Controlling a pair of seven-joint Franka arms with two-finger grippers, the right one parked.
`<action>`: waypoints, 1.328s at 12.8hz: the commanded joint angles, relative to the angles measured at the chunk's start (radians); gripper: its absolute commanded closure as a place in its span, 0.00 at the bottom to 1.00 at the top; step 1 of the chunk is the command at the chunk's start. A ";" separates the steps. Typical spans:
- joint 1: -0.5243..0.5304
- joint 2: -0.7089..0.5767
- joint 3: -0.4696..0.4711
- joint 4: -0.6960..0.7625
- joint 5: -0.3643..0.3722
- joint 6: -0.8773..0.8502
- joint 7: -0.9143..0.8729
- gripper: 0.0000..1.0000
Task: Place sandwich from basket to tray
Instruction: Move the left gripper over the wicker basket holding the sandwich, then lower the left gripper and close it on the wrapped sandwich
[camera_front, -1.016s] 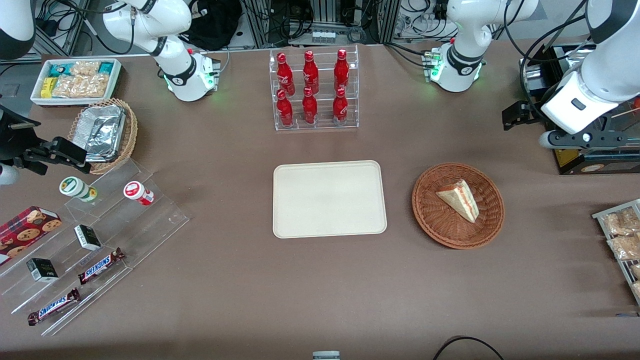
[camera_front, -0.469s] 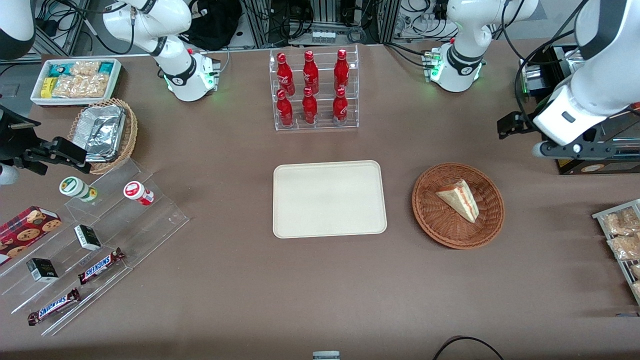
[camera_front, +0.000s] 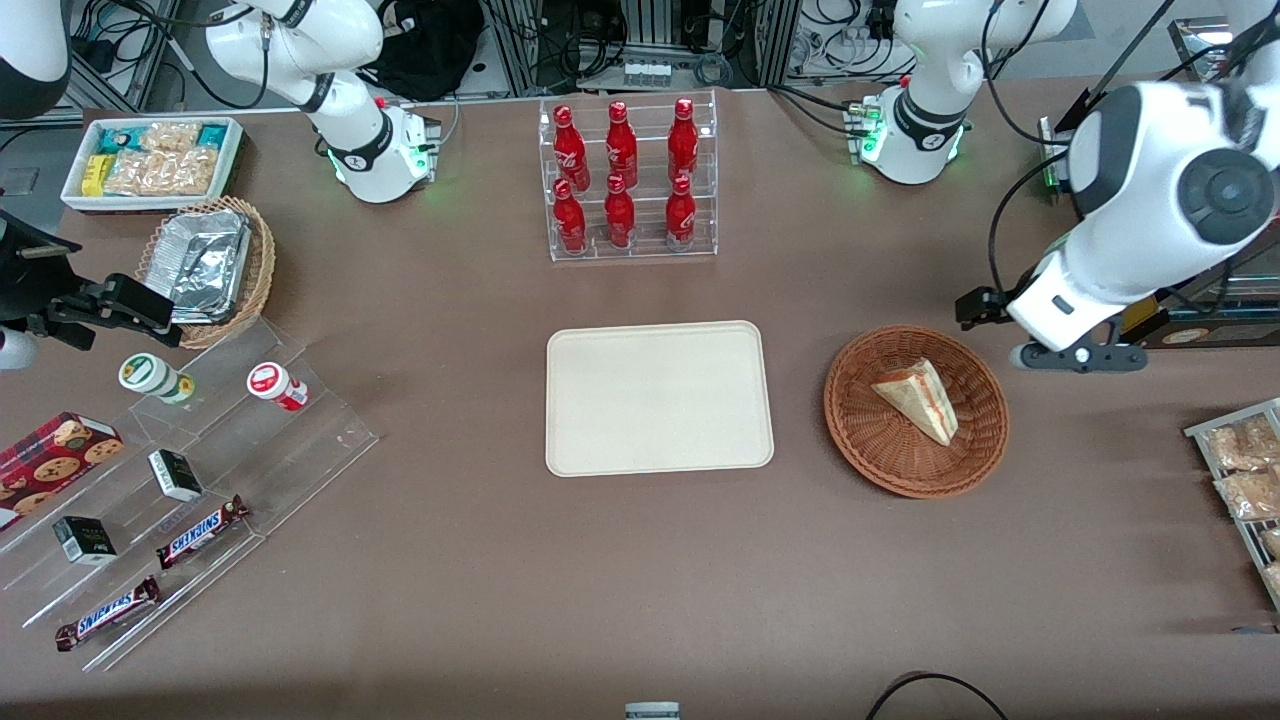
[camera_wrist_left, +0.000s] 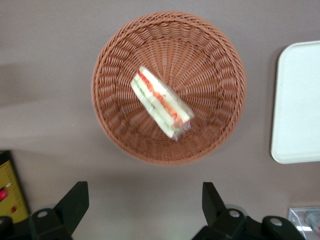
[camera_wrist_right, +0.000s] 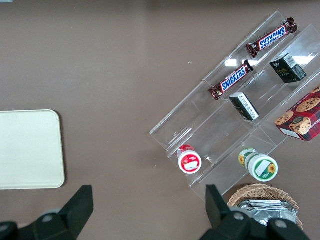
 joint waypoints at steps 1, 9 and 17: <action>0.002 -0.020 -0.001 -0.127 0.012 0.159 -0.025 0.00; -0.022 0.066 -0.002 -0.238 0.011 0.419 -0.333 0.00; -0.053 0.114 -0.002 -0.292 0.011 0.562 -0.901 0.00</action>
